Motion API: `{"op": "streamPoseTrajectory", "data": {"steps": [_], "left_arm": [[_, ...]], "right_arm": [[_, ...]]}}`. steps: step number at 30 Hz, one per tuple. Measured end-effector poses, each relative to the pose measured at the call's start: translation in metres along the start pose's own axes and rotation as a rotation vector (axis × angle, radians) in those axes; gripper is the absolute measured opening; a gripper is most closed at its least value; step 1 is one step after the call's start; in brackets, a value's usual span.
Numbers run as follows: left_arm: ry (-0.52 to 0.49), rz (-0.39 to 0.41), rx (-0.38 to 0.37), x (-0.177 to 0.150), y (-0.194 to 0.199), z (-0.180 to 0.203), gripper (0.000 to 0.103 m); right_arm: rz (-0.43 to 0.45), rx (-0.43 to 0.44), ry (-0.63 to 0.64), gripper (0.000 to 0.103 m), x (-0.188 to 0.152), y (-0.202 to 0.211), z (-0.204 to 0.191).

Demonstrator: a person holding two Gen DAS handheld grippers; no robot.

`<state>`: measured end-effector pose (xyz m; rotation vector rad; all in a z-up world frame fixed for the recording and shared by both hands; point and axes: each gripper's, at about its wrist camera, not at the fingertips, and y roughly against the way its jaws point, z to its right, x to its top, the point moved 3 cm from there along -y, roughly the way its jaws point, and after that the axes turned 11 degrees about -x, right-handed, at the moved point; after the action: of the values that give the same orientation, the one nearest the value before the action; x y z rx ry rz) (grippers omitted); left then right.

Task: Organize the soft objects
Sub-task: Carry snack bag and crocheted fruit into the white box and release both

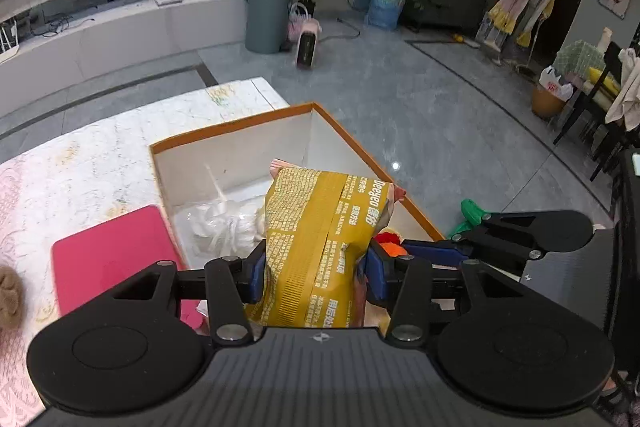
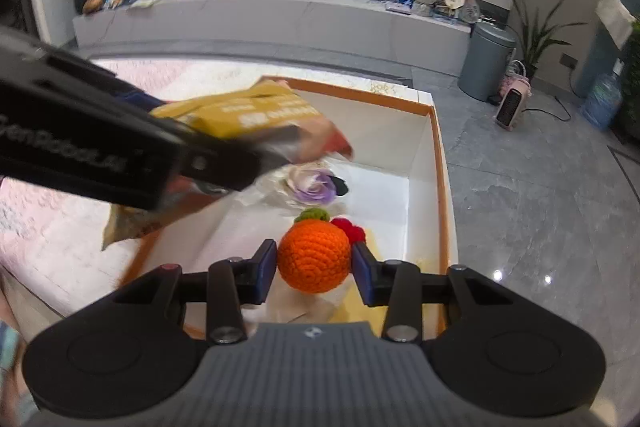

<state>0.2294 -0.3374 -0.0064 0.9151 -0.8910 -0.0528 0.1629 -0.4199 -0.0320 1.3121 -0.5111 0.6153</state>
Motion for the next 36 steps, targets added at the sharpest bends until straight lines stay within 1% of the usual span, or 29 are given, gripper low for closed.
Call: {"op": "streamPoseTrajectory", "data": {"steps": [3,5,8,11,16,21,23,24,26,28,30,33,36], "left_arm": [[-0.013,-0.026,0.011,0.006,-0.02,-0.002,0.055],[-0.012,-0.044,0.004,0.011,-0.033,-0.006,0.055],[-0.018,-0.075,-0.024,0.012,-0.052,-0.009,0.055],[0.001,-0.098,-0.056,0.013,-0.069,-0.013,0.055],[0.023,-0.12,-0.053,0.012,-0.094,-0.025,0.055],[0.052,-0.147,-0.051,0.012,-0.112,-0.031,0.057],[0.049,-0.149,-0.046,0.012,-0.113,-0.031,0.058],[0.048,-0.15,-0.043,0.012,-0.112,-0.031,0.061],[0.036,-0.135,-0.049,0.013,-0.107,-0.03,0.072],[0.016,-0.117,-0.041,0.015,-0.099,-0.028,0.076],[0.001,-0.114,-0.035,0.016,-0.091,-0.025,0.076],[0.001,-0.103,-0.036,0.019,-0.079,-0.023,0.076],[-0.023,-0.082,-0.017,0.018,-0.063,-0.02,0.076]], "right_arm": [[-0.004,-0.003,0.065,0.04,0.003,-0.014,0.009],[-0.022,0.002,0.103,0.04,0.004,-0.025,0.013],[-0.051,-0.01,0.164,0.04,0.006,-0.041,0.017],[-0.086,0.0,0.216,0.04,0.008,-0.058,0.021],[-0.12,0.013,0.247,0.04,0.013,-0.076,0.023],[-0.158,-0.005,0.277,0.04,0.011,-0.092,0.02],[-0.162,-0.008,0.293,0.04,0.01,-0.093,0.019],[-0.164,-0.011,0.302,0.04,0.011,-0.093,0.017],[-0.171,-0.018,0.313,0.04,0.011,-0.092,0.015],[-0.172,-0.028,0.324,0.041,0.011,-0.091,0.015],[-0.183,-0.043,0.313,0.042,0.012,-0.09,0.018],[-0.195,-0.033,0.286,0.042,0.013,-0.085,0.019],[-0.185,-0.04,0.27,0.048,0.015,-0.077,0.02]]}}
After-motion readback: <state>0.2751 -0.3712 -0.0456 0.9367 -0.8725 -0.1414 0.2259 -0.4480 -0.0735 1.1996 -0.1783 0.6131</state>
